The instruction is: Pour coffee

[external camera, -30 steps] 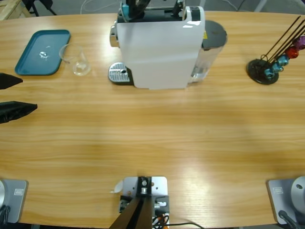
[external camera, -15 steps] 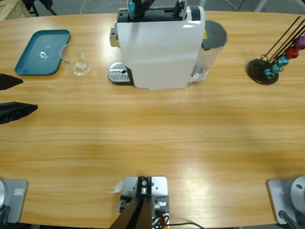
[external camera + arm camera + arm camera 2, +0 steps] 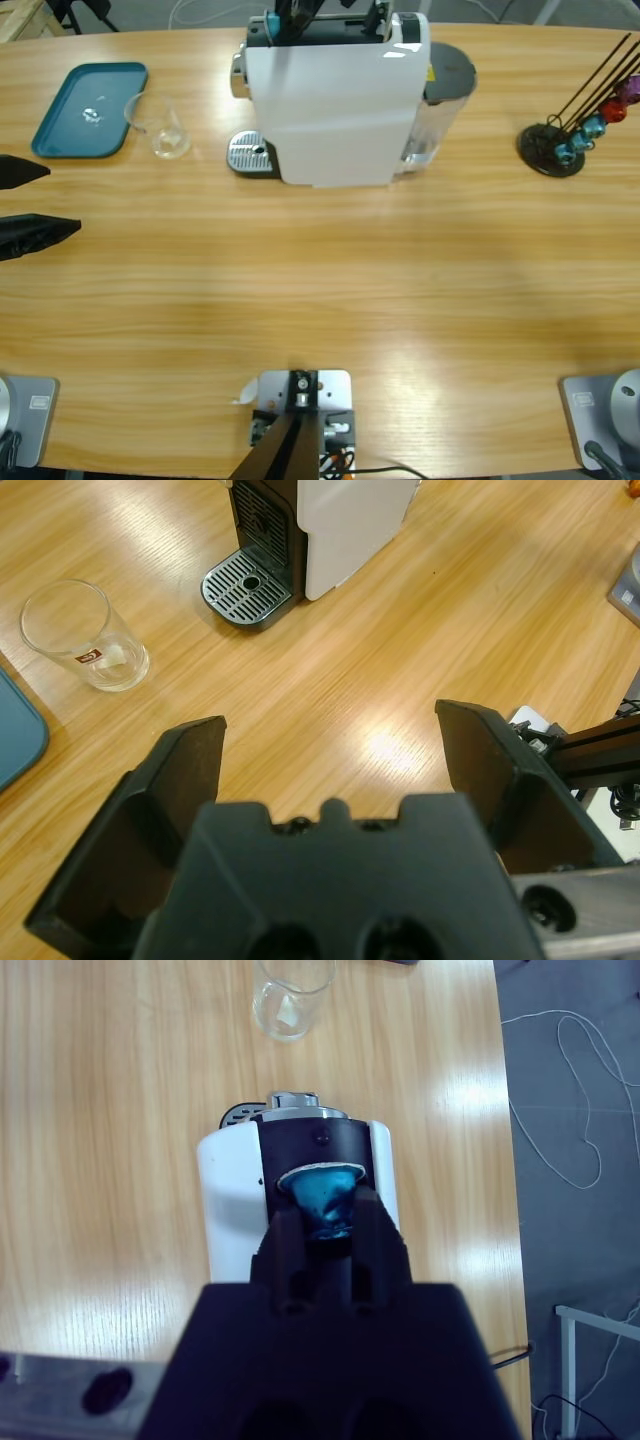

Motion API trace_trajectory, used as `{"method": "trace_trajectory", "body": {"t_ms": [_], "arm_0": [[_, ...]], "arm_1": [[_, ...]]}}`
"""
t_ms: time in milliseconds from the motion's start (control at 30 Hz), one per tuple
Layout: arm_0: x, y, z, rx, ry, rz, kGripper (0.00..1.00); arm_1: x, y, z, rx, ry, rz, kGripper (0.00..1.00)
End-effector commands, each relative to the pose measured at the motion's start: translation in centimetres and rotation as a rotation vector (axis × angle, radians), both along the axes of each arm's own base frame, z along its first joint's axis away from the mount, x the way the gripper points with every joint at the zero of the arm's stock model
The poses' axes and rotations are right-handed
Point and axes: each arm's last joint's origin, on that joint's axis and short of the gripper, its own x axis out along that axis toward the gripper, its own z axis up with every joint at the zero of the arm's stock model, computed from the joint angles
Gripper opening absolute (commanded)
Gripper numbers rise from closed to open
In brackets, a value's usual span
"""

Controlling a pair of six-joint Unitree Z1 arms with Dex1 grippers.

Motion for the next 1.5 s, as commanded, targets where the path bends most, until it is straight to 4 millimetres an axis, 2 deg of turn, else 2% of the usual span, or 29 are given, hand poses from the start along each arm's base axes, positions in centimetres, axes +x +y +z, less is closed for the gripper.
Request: {"method": "trace_trajectory", "body": {"t_ms": [33,67,133,233,300,367,400,467,533,633,667,700,733,800,833,900,933,1133,1200,1367,1500], "arm_0": [[0.1,-0.3,-1.3,0.030,0.040,-0.011,0.913],[0.1,-0.3,-1.2,0.030,0.040,-0.011,0.913],[0.1,-0.3,-1.2,0.029,0.039,-0.011,0.918],[0.2,-0.4,-1.2,0.027,0.038,-0.010,0.918],[0.1,-0.3,-1.1,0.025,0.036,-0.010,0.918],[0.0,-0.2,-1.0,0.020,0.032,-0.010,0.918],[0.0,-0.2,-1.1,0.019,0.031,-0.008,0.919],[-0.1,-0.1,-1.1,0.019,0.030,-0.008,0.922],[-0.2,0.0,-0.9,0.012,0.024,-0.008,0.927],[-0.2,0.0,-0.9,0.008,0.020,-0.008,0.945],[-0.2,0.0,-0.9,0.007,0.019,-0.008,0.945],[-0.1,-0.1,-0.9,0.004,0.016,-0.008,0.945],[-0.1,-0.1,-0.8,0.001,0.012,-0.008,0.945],[-0.1,-0.1,-0.8,-0.005,0.006,-0.008,0.945],[-0.2,-0.1,-0.7,-0.007,0.005,-0.009,0.945],[-0.2,0.0,-0.7,-0.010,0.006,-0.013,0.943],[-0.3,0.0,-0.7,-0.012,0.006,-0.014,0.942],[-0.4,0.1,-1.2,-0.006,0.017,-0.013,0.941],[-0.4,0.1,-1.2,-0.007,0.023,-0.011,0.941],[-0.5,0.2,-1.1,-0.017,0.025,-0.006,0.936],[-0.6,0.3,-1.0,-0.024,0.018,-0.005,0.936]], "arm_1": [[1.4,1.1,-2.7,-0.057,0.039,-0.036,0.380],[1.3,1.1,-2.3,-0.058,0.031,-0.042,0.461],[1.1,1.1,-1.3,-0.058,0.017,-0.050,0.553],[0.2,1.1,1.1,-0.033,-0.018,-0.055,0.644],[-1.0,1.3,3.4,-0.007,-0.049,-0.062,0.655],[-3.2,2.2,6.5,0.036,-0.116,-0.086,0.661],[-4.7,2.8,7.7,0.045,-0.158,-0.089,0.699],[-7.9,3.3,9.6,0.049,-0.232,-0.140,0.838],[-10.4,2.1,10.7,0.025,-0.272,-0.312,0.973],[-12.3,-1.2,10.1,-0.127,-0.241,-0.474,0.999],[-12.7,-2.1,9.6,-0.195,-0.219,-0.527,0.983],[-13.0,-2.7,9.2,-0.225,-0.201,-0.558,0.917],[-13.4,-3.5,9.1,-0.223,-0.189,-0.596,0.788],[-14.9,-5.6,10.4,-0.102,-0.171,-0.683,0.617],[-15.6,-6.5,11.2,-0.030,-0.181,-0.704,0.452],[-16.7,-7.2,11.9,0.079,-0.232,-0.731,0.039],[-17.0,-7.2,11.8,0.104,-0.261,-0.735,0.000],[-16.8,-6.8,12.6,0.235,-0.256,-0.770,0.000],[-16.5,-6.4,11.9,0.288,-0.235,-0.815,0.000],[-15.4,-4.6,7.3,0.424,-0.207,-0.896,0.000],[-13.8,-2.6,2.7,0.372,-0.279,-1.012,0.000]]}}
